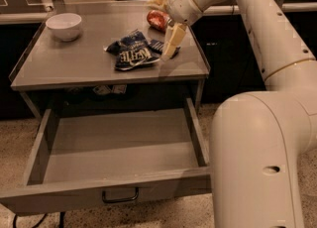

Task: Place blue chip bag into top drawer

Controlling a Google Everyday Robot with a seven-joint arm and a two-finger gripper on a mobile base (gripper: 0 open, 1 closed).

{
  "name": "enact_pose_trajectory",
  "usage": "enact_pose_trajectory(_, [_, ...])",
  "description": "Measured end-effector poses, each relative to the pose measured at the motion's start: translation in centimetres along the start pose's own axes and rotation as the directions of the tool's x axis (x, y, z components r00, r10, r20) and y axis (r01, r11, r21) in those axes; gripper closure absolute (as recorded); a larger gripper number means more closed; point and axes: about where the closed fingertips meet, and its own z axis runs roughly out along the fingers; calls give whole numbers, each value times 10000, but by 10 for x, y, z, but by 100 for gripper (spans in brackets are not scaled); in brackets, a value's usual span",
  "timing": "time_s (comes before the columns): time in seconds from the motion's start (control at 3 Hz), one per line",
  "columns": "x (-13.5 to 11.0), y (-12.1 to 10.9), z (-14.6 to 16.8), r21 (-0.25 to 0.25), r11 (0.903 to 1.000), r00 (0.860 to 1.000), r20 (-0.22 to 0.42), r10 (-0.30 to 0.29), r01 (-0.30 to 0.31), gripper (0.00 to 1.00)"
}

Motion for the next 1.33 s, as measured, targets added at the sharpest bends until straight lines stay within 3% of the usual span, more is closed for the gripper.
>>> enact_pose_trajectory(0.33, [7, -3, 10, -131, 9999, 9998, 202, 46, -43, 0])
enact_pose_trajectory(0.67, [17, -42, 89, -78, 9999, 9964, 841, -111, 118, 0])
enact_pose_trajectory(1.33, [38, -38, 111, -158, 9984, 9930, 1041, 561, -547, 0])
